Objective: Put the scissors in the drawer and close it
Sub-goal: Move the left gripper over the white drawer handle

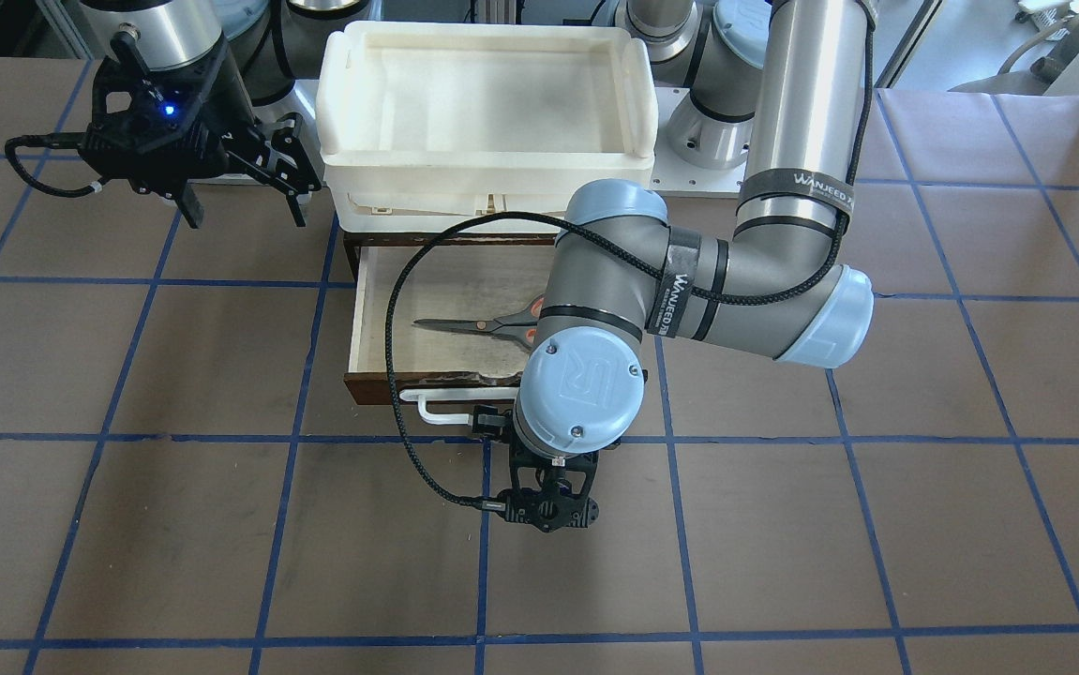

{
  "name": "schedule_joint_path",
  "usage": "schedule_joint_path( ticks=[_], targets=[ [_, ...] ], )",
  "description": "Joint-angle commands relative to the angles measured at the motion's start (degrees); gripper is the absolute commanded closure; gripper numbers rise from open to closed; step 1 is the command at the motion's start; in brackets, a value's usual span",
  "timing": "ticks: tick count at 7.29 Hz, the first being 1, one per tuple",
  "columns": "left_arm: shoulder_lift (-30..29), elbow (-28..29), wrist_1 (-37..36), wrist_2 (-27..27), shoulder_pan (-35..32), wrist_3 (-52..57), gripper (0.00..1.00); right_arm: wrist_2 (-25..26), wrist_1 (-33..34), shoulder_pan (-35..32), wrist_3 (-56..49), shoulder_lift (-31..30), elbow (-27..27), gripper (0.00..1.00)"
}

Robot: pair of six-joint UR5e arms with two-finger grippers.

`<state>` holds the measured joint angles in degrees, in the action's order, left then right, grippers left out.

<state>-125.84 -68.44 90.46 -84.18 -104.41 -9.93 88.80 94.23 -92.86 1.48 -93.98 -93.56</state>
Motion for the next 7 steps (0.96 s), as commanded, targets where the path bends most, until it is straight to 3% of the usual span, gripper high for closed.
schedule_joint_path(
  ticks=[1, 7],
  targets=[
    [0.94, -0.12, 1.65, 0.41, 0.18, 0.0, 0.0, -0.12, -0.01, 0.22, 0.02, 0.03, 0.22, 0.0],
    [2.61, -1.61, 5.68, 0.42, 0.44, 0.0, 0.0, -0.38, 0.69, 0.57, -0.07, 2.75, 3.56, 0.0]
  ],
)
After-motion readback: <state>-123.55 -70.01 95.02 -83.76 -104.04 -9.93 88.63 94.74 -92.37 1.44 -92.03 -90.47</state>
